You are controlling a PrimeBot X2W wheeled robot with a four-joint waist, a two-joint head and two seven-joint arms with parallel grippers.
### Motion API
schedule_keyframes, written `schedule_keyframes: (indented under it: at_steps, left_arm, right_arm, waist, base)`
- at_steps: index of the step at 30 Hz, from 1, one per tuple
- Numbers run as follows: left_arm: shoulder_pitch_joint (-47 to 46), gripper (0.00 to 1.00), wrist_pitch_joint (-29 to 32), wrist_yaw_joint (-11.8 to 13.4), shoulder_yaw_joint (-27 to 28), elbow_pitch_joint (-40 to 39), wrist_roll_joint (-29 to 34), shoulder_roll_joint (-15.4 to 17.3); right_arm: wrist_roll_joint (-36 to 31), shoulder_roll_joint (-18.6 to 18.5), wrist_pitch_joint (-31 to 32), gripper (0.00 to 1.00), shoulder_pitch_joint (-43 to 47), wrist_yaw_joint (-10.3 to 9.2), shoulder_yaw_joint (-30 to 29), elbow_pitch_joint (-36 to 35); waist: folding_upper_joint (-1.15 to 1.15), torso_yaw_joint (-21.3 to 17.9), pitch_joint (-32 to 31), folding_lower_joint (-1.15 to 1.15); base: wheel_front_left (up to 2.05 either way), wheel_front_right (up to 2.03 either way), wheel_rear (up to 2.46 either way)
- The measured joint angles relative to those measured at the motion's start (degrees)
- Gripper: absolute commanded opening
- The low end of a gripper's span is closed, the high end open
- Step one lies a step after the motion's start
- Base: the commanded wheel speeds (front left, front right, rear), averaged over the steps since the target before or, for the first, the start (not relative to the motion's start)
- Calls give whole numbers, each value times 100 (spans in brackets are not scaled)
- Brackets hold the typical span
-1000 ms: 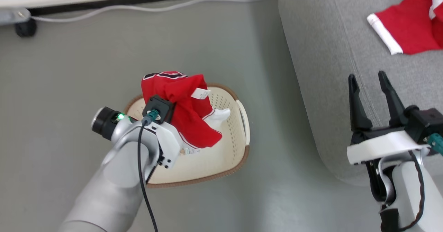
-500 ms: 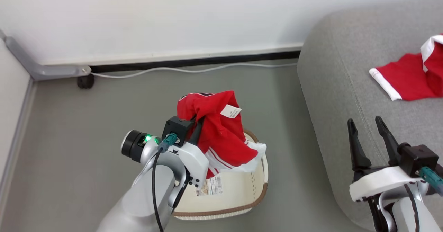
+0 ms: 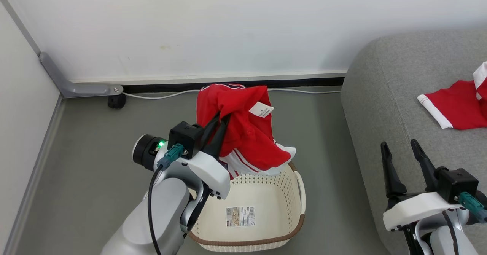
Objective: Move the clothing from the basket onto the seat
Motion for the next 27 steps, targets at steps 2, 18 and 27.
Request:
schedule_keyframes:
  at_steps: [2, 18, 27]
  left_arm:
    - [25, 0, 8, -22, 21, -168, -52, 51]
    - [118, 0, 74, -98, 86, -747, -186, 344]
    - [116, 0, 62, -225, 82, -722, -187, 353]
  right_arm:
    - [0, 12, 0, 100, 5, 0, 3, 3]
    - [154, 18, 0, 100, -62, 0, 637, -169]
    - [921, -505, 0, 100, -797, 0, 2238, -478]
  waist:
    - [0, 7, -2, 0]
    - [0, -45, 97, 0]
    - [0, -21, 151, 0]
  base:
    - [0, 0, 0]
    - [0, 0, 0]
    - [0, 0, 0]
